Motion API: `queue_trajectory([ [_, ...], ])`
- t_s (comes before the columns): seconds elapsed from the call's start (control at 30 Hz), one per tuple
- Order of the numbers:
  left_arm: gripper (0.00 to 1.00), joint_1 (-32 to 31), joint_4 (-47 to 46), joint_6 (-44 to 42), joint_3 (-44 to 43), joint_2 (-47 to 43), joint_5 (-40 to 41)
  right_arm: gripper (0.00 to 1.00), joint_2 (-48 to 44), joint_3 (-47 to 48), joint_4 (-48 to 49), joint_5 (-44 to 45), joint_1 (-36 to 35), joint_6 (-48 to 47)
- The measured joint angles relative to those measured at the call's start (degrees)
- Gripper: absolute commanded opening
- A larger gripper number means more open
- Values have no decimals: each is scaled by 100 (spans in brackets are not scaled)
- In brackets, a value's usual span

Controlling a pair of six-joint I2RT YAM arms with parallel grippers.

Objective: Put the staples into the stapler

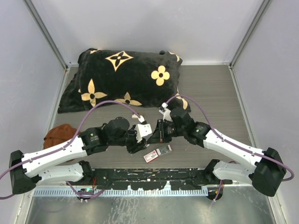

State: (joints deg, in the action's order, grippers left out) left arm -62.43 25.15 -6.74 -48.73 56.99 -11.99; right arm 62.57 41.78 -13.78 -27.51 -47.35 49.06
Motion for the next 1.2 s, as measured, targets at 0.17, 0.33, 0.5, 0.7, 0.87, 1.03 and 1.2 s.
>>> queue_trajectory([
  [0.17, 13, -98, 33, -101, 0, 160, 131, 1, 87, 2, -46, -94, 0, -81],
  [0.33, 0, -181, 92, -208, -20, 232, 192, 1, 118, 2, -103, -85, 0, -98],
  [0.5, 0, -234, 125, -249, -81, 238, 334, 1, 111, 2, -157, -138, 160, -245],
  [0.7, 0, -232, -68, -289, -81, -94, 507, 1, -11, 0, -286, -612, 824, -577],
  [0.87, 0, -232, -55, -98, -81, -393, 503, 1, -70, -4, -267, -970, 1008, -732],
  [1.03, 0, -234, -42, 55, -17, -494, 494, 12, -72, -157, -149, -1196, 1132, -730],
  [1.2, 0, -234, -13, 175, 31, -669, 485, 34, -192, -389, 181, -1303, 1209, -507],
])
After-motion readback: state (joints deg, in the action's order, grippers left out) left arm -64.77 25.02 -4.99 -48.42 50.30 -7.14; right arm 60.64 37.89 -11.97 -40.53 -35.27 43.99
